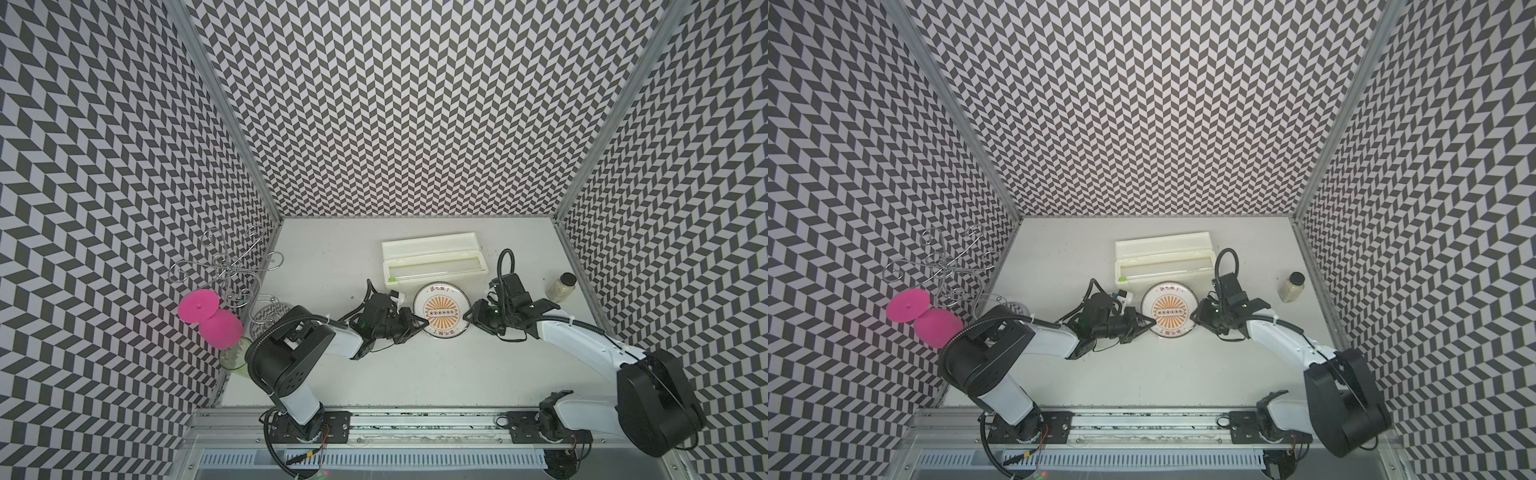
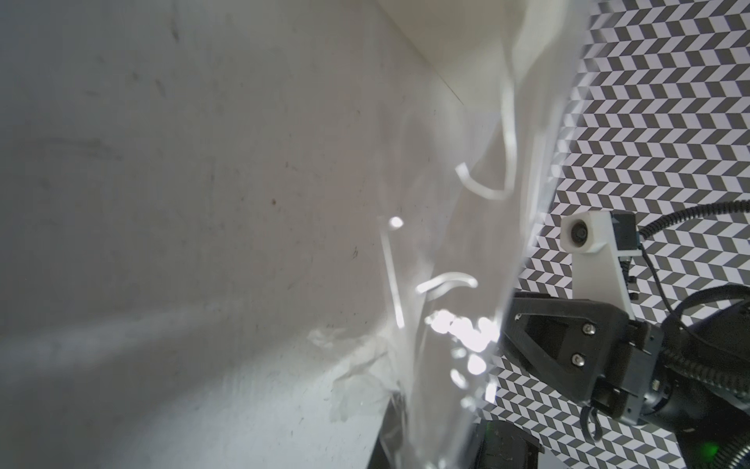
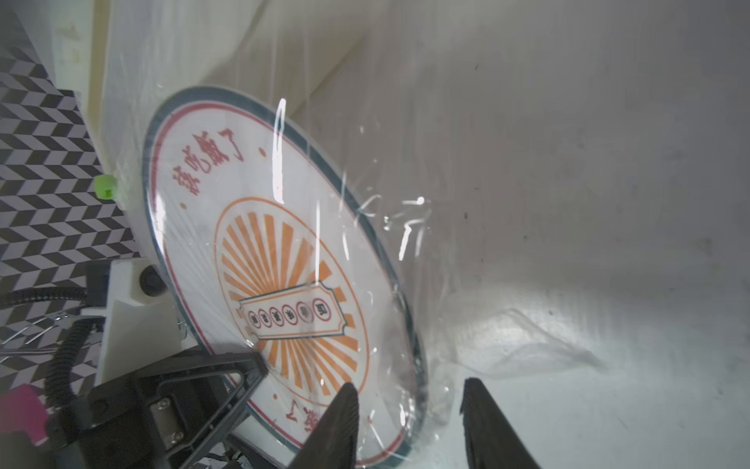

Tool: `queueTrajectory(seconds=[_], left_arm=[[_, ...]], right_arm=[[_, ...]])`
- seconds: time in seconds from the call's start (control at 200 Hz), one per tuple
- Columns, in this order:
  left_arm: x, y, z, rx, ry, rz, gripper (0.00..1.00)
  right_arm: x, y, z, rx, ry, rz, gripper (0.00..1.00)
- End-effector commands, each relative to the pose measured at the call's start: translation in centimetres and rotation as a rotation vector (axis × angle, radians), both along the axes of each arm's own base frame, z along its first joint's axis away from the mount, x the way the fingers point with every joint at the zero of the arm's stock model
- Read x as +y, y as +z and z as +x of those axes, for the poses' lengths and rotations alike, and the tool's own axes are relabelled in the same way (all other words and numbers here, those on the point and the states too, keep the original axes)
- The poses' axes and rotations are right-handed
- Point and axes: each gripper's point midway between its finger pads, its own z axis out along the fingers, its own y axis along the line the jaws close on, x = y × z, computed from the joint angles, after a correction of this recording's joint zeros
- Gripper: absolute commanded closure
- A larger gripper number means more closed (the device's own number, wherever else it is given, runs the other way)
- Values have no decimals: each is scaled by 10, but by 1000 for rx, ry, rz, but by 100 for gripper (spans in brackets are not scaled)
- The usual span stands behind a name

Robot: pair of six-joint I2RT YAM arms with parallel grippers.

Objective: Wrap the plate with plastic wrap
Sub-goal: Cover the plate with plastic wrap.

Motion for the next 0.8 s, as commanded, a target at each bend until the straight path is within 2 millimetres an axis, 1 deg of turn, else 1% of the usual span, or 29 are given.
queueTrajectory(seconds=[0.0,0.105,0.235,0.305,0.361,0.466,0.551,0.606,0.611,0.631,0.636,0.651,0.656,0.661,0.701,0.771,0.796], left_arm=[[-17,21,-5,-61,-75,-58,100],[-18,22,-7,-66,-83,-65,100],[-19,24,-8,-74,-91,-72,100],[-19,24,-8,-73,-96,-76,100],[-20,24,-8,-71,-98,-80,100],[-21,24,-9,-70,-103,-81,100],[-21,23,-10,-68,-104,-77,100],[-21,23,-11,-67,-106,-76,100],[-21,23,-11,-68,-105,-76,100],[-21,23,-11,-68,-105,-76,100],[-21,23,-11,-68,-106,-76,100],[-20,23,-11,-69,-105,-75,100],[-20,22,-11,-68,-105,-75,100],[-20,23,-11,-68,-105,-75,100],[-20,23,-11,-69,-105,-74,100],[-19,22,-11,-70,-102,-72,100],[-19,22,-12,-70,-102,-74,100]], right_arm=[[33,24,25,-120,48,176,60],[42,26,22,-151,74,305,54],[44,34,12,-209,102,467,47],[45,37,9,-231,124,507,43],[44,36,8,-238,127,517,40],[42,35,10,-253,123,528,40],[44,45,14,-288,137,549,47],[44,47,15,-293,137,541,56],[44,47,15,-293,137,537,58],[43,46,16,-291,134,529,61],[42,45,16,-290,133,524,64],[41,44,16,-290,129,519,66],[40,44,16,-290,128,513,69],[40,44,16,-290,128,513,69],[37,41,16,-288,117,499,79],[30,35,15,-281,103,497,92],[28,33,14,-274,97,495,95]])
